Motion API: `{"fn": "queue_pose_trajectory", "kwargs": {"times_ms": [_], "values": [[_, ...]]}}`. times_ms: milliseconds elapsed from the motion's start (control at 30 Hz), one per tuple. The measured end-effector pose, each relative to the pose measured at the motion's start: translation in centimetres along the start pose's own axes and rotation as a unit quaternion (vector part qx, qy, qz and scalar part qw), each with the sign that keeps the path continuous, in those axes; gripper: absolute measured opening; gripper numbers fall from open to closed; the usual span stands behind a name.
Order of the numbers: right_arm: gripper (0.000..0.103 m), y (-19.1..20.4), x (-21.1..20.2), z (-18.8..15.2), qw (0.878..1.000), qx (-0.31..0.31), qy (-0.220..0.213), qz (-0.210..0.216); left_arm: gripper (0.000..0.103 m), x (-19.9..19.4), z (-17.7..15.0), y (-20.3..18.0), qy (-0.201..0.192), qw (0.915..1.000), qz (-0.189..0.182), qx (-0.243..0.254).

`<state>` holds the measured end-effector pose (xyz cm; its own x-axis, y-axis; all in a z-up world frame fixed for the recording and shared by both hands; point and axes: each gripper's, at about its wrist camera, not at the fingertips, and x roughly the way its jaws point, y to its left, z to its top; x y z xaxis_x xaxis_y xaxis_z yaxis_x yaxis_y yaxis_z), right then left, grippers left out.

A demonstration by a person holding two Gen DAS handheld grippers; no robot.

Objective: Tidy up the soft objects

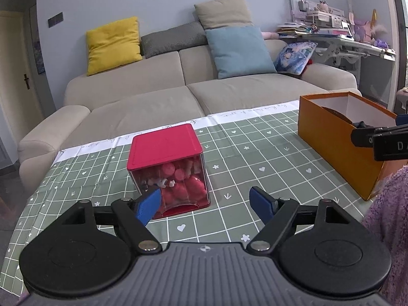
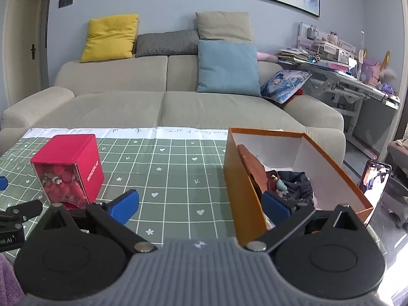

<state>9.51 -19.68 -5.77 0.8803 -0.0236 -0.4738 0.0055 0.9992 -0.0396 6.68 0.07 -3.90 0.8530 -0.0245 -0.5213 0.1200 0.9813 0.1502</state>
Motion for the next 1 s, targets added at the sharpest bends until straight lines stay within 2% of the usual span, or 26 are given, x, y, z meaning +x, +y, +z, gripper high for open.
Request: {"fn": "queue_pose_trajectory", "kwargs": {"times_ms": [1000], "values": [[0.100,0.00,0.22,-0.12,1.000,-0.006,0.008,0.000,0.093,-0.13,0.18,0.39,0.004,0.9999,0.002,-0.009]]}}
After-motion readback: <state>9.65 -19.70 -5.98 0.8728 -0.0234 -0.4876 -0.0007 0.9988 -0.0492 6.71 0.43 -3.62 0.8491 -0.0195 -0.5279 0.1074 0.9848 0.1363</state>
